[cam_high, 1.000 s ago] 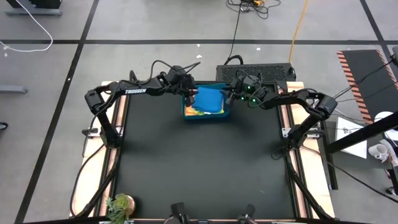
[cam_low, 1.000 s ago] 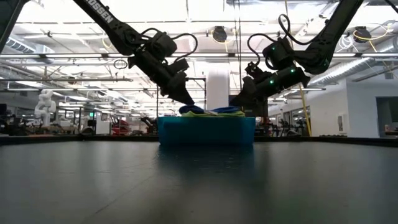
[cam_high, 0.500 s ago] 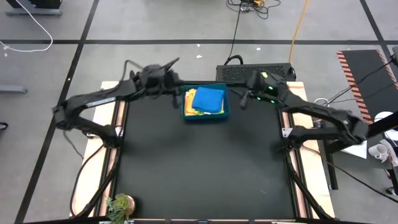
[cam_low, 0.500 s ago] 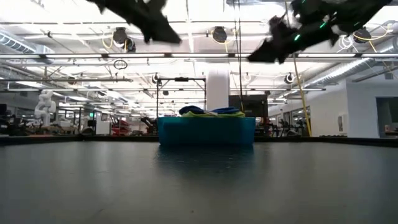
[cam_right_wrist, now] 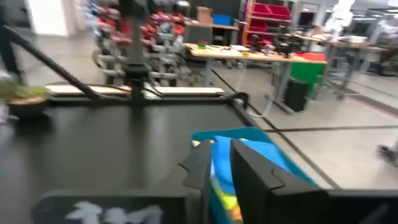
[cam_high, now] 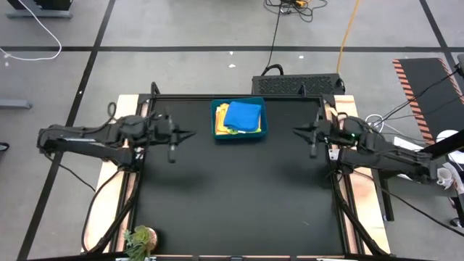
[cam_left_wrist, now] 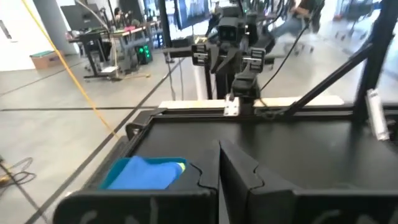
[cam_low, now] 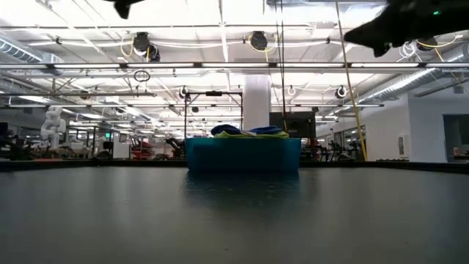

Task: Fold microfiber towels
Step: Return to Home Position

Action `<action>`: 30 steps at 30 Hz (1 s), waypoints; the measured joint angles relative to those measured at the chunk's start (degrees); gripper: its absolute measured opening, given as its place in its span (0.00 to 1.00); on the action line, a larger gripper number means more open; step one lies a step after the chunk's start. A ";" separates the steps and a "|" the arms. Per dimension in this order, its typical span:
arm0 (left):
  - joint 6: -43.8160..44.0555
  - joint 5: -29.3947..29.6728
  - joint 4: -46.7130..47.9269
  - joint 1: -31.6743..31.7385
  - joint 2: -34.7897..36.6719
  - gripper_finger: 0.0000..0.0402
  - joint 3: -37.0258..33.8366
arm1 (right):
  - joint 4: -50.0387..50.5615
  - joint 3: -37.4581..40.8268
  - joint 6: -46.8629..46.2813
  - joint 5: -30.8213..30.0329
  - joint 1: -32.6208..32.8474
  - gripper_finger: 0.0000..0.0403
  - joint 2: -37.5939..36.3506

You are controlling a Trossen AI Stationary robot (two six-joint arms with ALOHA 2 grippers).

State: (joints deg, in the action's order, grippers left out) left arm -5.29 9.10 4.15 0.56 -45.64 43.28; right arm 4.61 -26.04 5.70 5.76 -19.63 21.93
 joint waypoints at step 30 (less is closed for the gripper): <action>-2.02 0.67 -4.28 -6.65 44.77 0.01 -31.96 | -13.65 18.25 2.37 17.04 6.36 0.00 -21.54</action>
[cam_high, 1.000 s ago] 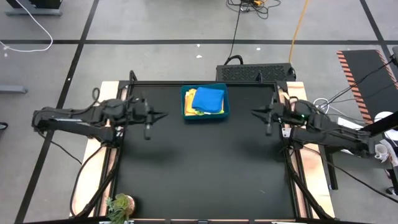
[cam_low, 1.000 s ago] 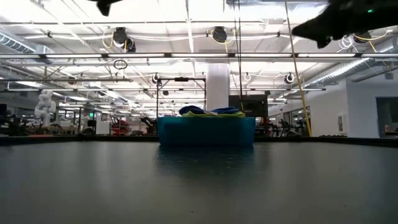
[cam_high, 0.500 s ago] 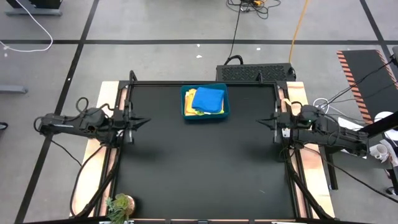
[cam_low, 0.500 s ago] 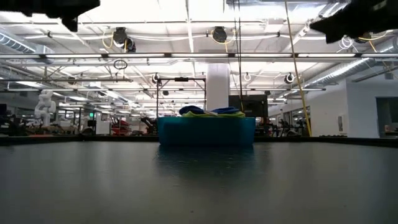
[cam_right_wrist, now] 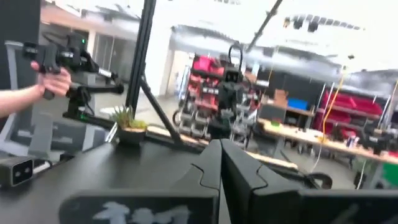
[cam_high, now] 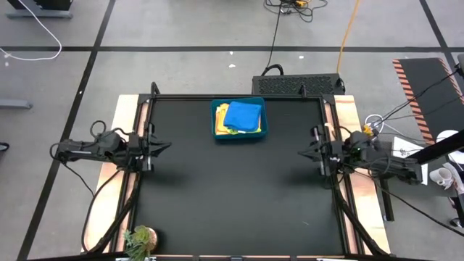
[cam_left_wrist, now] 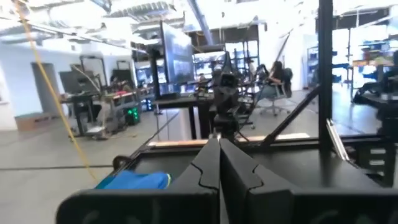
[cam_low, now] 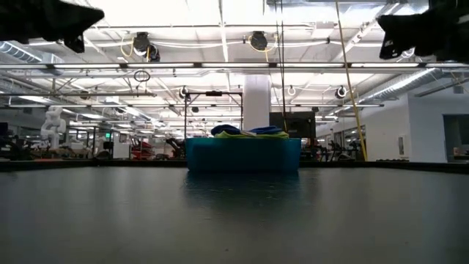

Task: Fold microfiber towels
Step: Return to Home Position

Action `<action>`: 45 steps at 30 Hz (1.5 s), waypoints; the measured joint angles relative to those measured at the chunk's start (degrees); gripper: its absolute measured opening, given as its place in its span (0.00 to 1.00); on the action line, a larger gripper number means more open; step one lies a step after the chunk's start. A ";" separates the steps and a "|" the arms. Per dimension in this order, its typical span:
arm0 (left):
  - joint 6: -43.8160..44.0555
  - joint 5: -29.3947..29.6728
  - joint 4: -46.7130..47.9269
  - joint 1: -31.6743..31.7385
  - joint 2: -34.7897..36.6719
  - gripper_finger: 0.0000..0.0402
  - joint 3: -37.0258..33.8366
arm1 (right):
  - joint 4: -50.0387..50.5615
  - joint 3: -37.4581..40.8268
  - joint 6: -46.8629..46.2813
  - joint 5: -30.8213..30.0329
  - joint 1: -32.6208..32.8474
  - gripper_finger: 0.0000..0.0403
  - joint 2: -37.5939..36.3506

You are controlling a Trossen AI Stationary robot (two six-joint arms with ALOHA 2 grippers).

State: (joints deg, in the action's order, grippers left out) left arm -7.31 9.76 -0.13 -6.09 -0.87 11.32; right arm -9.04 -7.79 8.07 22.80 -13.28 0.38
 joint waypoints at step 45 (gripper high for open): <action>6.69 -5.82 -1.19 0.01 0.16 0.05 -10.63 | 5.83 6.81 -3.94 -7.27 -5.51 0.00 -0.15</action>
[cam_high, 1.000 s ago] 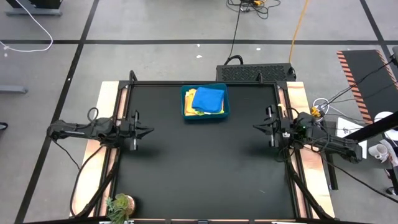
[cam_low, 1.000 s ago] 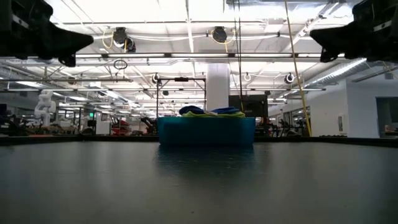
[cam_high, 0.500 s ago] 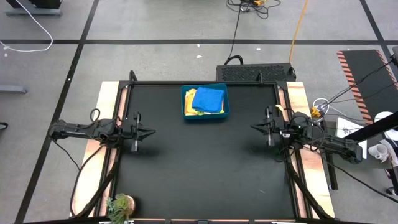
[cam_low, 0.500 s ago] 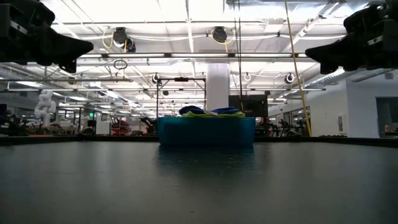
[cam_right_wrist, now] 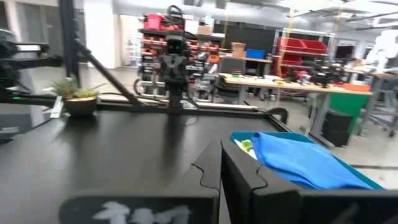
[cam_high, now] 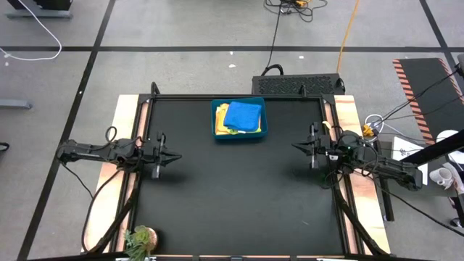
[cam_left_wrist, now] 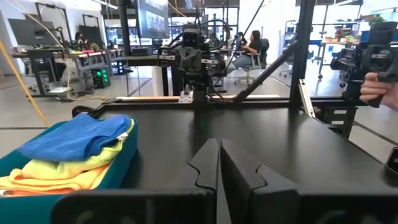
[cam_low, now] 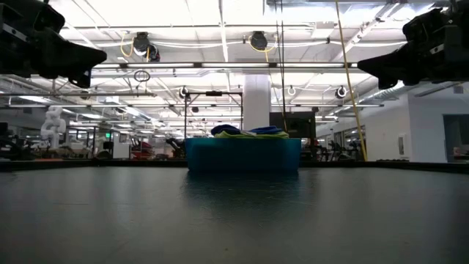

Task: Fold microfiber towels
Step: Return to Home Position

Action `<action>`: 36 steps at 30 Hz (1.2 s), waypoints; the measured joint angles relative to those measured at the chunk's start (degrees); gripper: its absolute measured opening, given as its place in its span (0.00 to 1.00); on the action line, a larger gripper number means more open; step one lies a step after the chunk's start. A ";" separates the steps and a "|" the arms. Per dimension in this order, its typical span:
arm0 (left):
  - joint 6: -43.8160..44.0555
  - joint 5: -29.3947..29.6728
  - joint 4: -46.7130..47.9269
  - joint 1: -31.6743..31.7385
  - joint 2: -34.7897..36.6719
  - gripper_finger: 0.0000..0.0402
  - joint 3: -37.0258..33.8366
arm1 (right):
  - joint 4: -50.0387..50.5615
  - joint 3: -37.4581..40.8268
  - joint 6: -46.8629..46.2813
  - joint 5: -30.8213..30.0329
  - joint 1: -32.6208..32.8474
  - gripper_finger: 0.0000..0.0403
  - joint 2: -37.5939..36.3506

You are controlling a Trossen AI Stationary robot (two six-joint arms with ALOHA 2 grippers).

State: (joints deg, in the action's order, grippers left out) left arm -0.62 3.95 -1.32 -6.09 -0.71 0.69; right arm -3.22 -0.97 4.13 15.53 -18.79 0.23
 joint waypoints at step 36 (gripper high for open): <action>-0.58 0.28 -0.59 0.00 -0.02 0.09 -0.07 | -0.38 0.02 -0.02 -0.48 0.00 0.00 0.04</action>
